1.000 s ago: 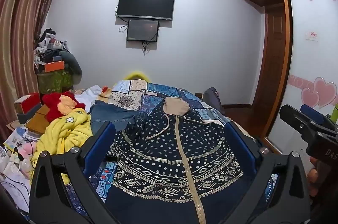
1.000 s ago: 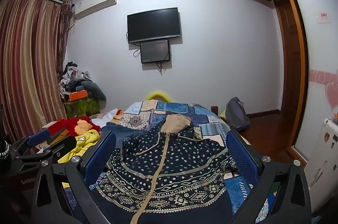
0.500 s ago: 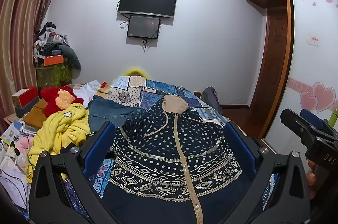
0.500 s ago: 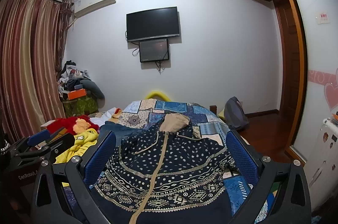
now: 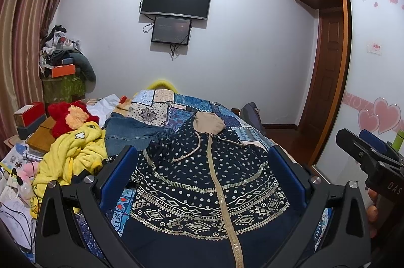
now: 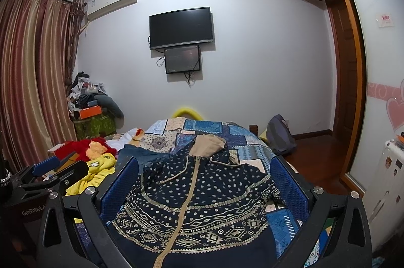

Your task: Fold large clothes

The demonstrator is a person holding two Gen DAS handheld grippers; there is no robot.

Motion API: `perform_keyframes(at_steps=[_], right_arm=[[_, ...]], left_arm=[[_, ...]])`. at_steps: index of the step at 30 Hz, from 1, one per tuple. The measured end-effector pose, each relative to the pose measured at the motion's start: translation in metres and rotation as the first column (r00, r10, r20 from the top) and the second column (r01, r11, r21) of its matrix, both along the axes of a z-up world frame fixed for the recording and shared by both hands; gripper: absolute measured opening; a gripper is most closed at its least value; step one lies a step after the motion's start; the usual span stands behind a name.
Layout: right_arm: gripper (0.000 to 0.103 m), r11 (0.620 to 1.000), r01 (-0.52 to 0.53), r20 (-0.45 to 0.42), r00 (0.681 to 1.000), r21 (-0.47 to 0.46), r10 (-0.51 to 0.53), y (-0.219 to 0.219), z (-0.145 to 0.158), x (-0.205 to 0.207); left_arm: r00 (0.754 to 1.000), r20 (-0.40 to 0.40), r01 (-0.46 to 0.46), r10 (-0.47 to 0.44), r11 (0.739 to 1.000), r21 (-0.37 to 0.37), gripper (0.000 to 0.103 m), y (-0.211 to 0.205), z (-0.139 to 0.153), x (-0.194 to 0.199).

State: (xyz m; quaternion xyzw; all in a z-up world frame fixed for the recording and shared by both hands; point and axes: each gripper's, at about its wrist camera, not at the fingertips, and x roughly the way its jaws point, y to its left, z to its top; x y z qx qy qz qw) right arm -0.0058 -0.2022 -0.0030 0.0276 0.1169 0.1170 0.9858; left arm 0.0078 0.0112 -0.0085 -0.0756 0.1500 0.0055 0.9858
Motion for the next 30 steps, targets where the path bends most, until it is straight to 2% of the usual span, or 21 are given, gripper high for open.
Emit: perform_keyframes(at_steps=[30], right_arm=[[0.103, 1.0, -0.002, 0.002, 1.0, -0.006, 0.002, 0.0006, -0.0017, 0.001]], left_arm=[[1.0, 0.011, 0.007, -0.007, 1.0, 0.011, 0.103, -0.0016, 0.0025, -0.0017]])
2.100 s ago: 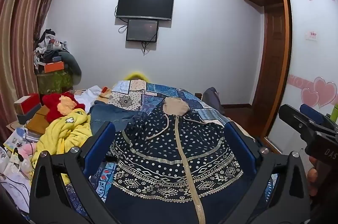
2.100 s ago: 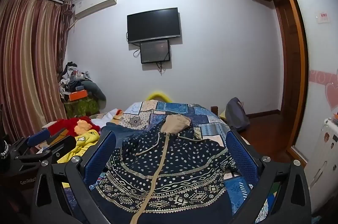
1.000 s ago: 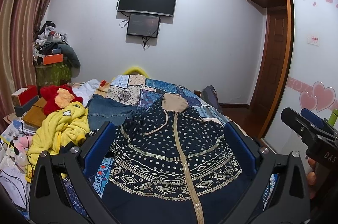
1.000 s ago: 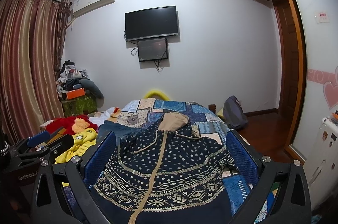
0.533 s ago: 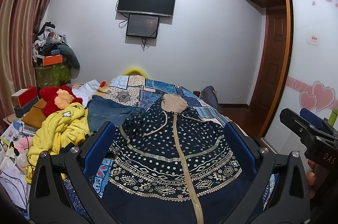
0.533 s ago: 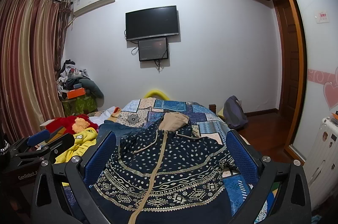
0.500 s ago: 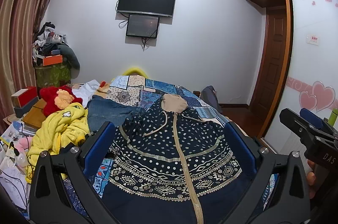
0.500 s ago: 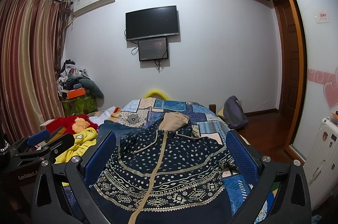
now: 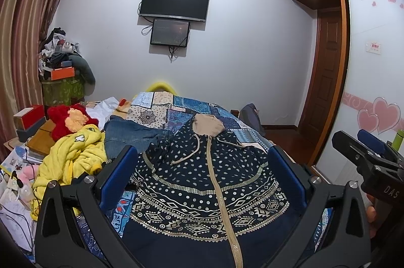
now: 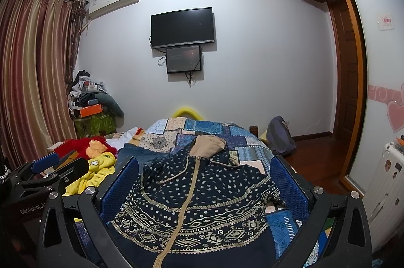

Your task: Fold large clothes

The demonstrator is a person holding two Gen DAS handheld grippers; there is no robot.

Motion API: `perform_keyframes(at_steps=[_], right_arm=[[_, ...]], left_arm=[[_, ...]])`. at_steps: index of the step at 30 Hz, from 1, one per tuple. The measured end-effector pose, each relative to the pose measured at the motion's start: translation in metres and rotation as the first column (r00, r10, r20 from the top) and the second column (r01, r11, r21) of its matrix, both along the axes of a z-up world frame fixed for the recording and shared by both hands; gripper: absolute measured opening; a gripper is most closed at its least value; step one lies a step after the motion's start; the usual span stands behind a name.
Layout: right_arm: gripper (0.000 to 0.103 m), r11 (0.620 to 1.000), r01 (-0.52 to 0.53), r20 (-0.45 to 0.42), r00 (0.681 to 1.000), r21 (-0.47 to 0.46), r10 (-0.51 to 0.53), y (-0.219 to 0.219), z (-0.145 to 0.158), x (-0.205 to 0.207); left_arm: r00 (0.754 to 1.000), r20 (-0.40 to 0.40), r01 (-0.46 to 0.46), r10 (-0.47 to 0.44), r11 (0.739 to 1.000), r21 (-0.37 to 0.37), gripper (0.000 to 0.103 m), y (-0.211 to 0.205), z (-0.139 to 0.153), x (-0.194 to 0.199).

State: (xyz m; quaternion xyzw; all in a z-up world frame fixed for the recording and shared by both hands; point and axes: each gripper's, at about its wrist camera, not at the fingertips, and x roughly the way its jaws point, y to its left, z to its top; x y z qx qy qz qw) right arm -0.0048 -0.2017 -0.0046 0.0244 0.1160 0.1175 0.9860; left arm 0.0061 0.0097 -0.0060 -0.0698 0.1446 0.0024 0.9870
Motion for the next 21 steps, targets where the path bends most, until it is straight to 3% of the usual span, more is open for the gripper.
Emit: perform_keyframes(at_steps=[21], right_arm=[[0.103, 1.0, 0.01, -0.016, 1.0, -0.016, -0.01, 0.007, -0.007, 0.017]], left_arm=[[1.0, -0.015, 0.005, -0.005, 1.0, -0.003, 0.103, 0.007, -0.002, 0.01]])
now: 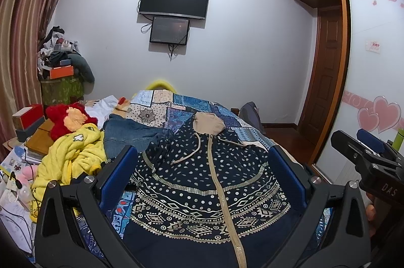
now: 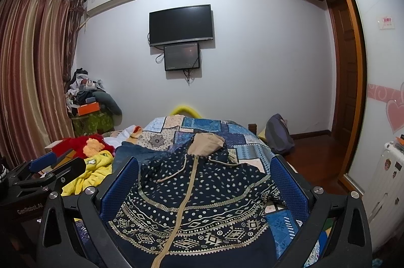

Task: Fold large clothes
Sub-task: 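Reach the left tool to the jacket sleeve and grasp its cuff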

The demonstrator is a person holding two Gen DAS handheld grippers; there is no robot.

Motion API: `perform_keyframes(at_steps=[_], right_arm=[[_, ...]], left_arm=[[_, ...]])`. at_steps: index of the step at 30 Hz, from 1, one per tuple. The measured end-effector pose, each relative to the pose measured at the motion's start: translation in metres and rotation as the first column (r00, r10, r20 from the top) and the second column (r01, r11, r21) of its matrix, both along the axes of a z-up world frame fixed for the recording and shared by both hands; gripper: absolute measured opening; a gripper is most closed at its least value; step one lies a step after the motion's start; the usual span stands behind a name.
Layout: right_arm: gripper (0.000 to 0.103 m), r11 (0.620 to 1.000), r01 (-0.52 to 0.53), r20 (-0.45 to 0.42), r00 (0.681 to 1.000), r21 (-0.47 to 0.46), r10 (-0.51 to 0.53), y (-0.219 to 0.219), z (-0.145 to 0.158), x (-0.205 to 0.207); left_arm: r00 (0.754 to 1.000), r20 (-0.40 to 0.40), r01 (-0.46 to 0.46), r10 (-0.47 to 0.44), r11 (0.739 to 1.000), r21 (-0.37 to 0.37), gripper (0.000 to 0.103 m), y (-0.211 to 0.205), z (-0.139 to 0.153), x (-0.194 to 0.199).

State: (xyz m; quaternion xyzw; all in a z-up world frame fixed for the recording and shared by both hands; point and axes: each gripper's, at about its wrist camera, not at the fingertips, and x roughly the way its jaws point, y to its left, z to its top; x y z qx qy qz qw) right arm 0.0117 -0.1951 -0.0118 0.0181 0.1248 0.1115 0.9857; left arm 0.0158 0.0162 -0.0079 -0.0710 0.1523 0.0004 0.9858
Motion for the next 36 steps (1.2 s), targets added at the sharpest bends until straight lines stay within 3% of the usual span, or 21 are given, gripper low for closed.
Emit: perform_keyframes(at_steps=[10, 16, 20, 24, 31, 34, 36], right_arm=[[0.103, 0.998, 0.004, -0.009, 1.0, -0.068, -0.004, 0.026, -0.005, 0.05], [0.103, 0.987, -0.036, -0.063, 0.998, -0.155, 0.026, 0.049, -0.032, 0.106], [0.103, 0.977, -0.079, -0.162, 0.986, -0.2, 0.046, 0.061, -0.063, 0.151], [0.103, 0.969, -0.11, -0.257, 0.965, -0.223, 0.051, 0.07, -0.094, 0.19], [0.103, 0.959, -0.169, -0.38, 0.922, -0.229, 0.072, 0.077, -0.143, 0.241], [0.103, 0.961, -0.195, -0.42, 0.902, -0.199, 0.096, 0.077, -0.156, 0.25], [0.103, 0.96, -0.208, -0.445, 0.889, -0.187, 0.106, 0.08, -0.164, 0.255]], left_arm=[[0.997, -0.037, -0.062, 0.062, 0.998, -0.012, 0.103, 0.035, -0.011, 0.044], [0.986, -0.098, -0.132, 0.132, 0.991, 0.004, 0.103, 0.084, -0.034, 0.083], [0.97, -0.203, -0.142, 0.136, 0.99, -0.013, 0.103, 0.124, -0.065, 0.106], [0.936, -0.322, -0.166, 0.144, 0.985, -0.041, 0.103, 0.16, -0.102, 0.124], [0.849, -0.521, -0.236, 0.094, 0.948, -0.214, 0.103, 0.214, -0.182, 0.14], [0.82, -0.569, -0.289, 0.057, 0.9, -0.326, 0.103, 0.231, -0.212, 0.141], [0.817, -0.576, -0.303, 0.026, 0.869, -0.391, 0.1, 0.238, -0.224, 0.144]])
